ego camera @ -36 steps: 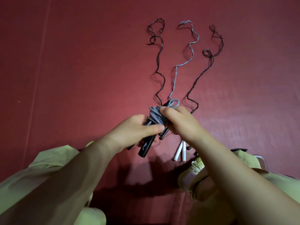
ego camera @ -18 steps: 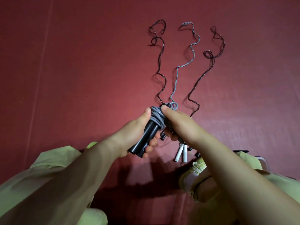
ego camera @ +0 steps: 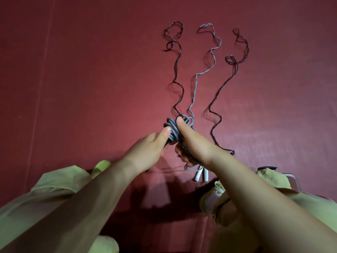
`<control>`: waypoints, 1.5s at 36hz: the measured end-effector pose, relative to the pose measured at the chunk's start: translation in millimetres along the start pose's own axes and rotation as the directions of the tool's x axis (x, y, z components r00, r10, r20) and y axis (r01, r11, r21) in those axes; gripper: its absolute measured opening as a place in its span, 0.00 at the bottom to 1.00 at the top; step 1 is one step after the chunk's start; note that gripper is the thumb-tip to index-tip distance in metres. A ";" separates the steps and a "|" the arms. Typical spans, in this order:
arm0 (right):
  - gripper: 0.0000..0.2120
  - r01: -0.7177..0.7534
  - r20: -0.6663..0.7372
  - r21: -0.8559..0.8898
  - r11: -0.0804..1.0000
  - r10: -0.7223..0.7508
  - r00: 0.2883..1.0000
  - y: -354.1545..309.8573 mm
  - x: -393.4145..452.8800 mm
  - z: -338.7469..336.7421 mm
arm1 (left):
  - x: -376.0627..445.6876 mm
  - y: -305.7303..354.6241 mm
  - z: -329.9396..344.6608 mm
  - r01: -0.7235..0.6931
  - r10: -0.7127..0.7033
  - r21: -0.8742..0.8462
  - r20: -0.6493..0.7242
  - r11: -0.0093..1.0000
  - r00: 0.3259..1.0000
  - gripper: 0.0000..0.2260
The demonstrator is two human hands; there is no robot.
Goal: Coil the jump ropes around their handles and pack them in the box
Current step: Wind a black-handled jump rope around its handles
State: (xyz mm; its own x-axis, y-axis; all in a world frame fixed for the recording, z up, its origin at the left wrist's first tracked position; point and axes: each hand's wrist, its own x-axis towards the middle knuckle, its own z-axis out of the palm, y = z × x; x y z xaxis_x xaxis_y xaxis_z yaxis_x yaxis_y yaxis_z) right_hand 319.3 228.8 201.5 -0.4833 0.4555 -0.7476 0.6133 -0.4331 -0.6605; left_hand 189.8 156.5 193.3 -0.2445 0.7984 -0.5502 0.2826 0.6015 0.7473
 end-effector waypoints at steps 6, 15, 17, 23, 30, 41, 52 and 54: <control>0.33 -0.009 0.035 -0.008 1.000 0.009 0.999 -2.9 -3.4 -2.6 | 3.4 -2.3 -1.3 -0.021 0.027 0.071 -0.078 0.997 0.997 0.21; 0.29 -0.049 0.069 0.078 0.996 0.043 0.997 -0.4 -1.9 -4.9 | 3.4 -0.2 -5.2 -0.005 0.016 0.136 -0.080 0.991 0.997 0.22; 0.28 -0.051 0.093 0.108 0.993 0.041 0.995 -1.2 -1.8 -5.0 | 2.8 -0.4 -6.5 -0.006 0.022 0.164 -0.097 0.986 0.995 0.20; 0.22 0.001 0.079 0.205 0.979 -0.018 0.997 -3.8 -1.3 -1.9 | 5.1 -3.7 -8.6 0.022 -0.018 0.045 -0.078 0.999 0.997 0.32; 0.36 0.093 0.102 0.161 0.982 -0.111 0.989 -1.7 -0.8 -0.3 | 2.2 0.5 -12.4 -0.023 0.028 0.091 -0.051 0.996 0.998 0.30; 0.23 0.237 0.029 0.311 0.920 -0.258 0.966 -4.2 -2.4 -8.3 | -15.1 12.3 -15.6 0.258 -0.050 -0.312 0.544 0.914 0.838 0.27; 0.32 0.236 0.200 0.308 0.922 -0.306 0.931 -6.8 -1.7 -12.8 | -16.4 16.9 -15.6 0.534 0.002 -0.464 0.756 0.707 0.655 0.34; 0.33 0.189 0.169 0.223 0.956 -0.229 0.959 -3.7 0.0 -14.6 | -15.9 16.3 -14.2 0.507 -0.075 -0.423 0.708 0.751 0.702 0.33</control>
State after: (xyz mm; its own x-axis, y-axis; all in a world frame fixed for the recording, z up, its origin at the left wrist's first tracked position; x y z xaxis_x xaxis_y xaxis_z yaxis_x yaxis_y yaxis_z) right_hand 326.2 241.8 205.0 -0.7091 0.4045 -0.5775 0.3562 -0.5014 -0.7885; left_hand 185.0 153.3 219.5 0.4643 0.5348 -0.7059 -0.3037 0.8449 0.4404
